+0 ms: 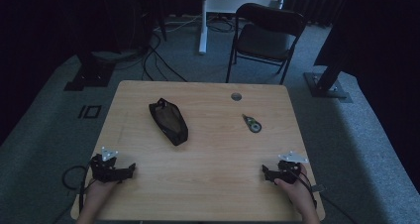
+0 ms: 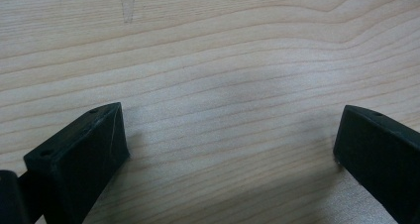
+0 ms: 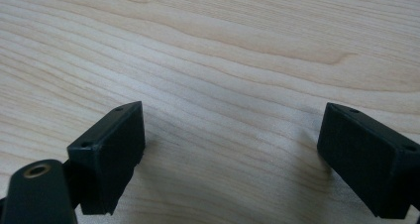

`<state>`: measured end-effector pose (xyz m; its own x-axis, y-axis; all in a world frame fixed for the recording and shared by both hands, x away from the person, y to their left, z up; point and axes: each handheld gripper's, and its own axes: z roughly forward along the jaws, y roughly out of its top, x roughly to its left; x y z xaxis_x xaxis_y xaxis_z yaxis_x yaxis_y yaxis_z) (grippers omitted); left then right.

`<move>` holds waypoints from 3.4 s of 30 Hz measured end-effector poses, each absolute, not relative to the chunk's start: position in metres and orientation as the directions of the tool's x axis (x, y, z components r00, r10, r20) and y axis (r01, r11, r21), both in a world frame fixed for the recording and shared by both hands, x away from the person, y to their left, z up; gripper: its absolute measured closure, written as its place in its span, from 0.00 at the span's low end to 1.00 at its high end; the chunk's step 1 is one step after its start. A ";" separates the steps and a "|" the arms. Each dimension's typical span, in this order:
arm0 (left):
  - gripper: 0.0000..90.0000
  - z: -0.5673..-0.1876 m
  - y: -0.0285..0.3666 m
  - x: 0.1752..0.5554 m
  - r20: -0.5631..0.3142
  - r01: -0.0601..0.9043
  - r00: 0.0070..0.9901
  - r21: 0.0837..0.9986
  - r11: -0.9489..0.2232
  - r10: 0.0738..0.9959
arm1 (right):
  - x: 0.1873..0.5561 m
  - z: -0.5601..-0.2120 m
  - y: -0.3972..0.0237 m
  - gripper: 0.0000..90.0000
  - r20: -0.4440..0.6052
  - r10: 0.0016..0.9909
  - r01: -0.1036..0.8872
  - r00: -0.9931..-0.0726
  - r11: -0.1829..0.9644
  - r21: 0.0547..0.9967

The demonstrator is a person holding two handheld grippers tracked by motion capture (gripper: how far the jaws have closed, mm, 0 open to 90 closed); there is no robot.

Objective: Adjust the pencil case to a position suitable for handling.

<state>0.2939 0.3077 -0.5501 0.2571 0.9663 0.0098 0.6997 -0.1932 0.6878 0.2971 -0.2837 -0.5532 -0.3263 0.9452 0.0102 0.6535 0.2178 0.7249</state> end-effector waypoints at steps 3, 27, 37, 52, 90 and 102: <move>0.00 -0.550 0.308 0.294 0.010 0.699 0.260 0.688 -0.195 0.966 | 0.298 -0.553 -0.283 0.12 0.010 0.947 0.655 -0.320 0.213 0.725; 0.00 -0.550 0.308 0.295 0.010 0.697 0.268 0.688 -0.202 0.963 | 0.309 -0.543 -0.251 0.15 0.015 0.929 0.624 -0.371 0.237 0.744; 0.00 -0.550 0.308 0.295 0.011 0.697 0.269 0.688 -0.202 0.963 | 0.317 -0.538 -0.227 0.15 0.027 0.910 0.605 -0.414 0.253 0.755; 0.00 -0.550 0.308 0.295 0.011 0.697 0.272 0.687 -0.205 0.962 | 0.327 -0.530 -0.188 0.16 0.031 0.877 0.568 -0.479 0.283 0.773; 0.00 -0.550 0.308 0.295 0.011 0.697 0.272 0.687 -0.205 0.962 | 0.345 -0.522 -0.083 0.16 0.034 0.780 0.472 -0.625 0.343 0.812; 0.00 -0.550 0.308 0.295 0.010 0.697 0.271 0.688 -0.204 0.962 | 0.350 -0.521 -0.056 0.19 0.030 0.756 0.451 -0.654 0.358 0.818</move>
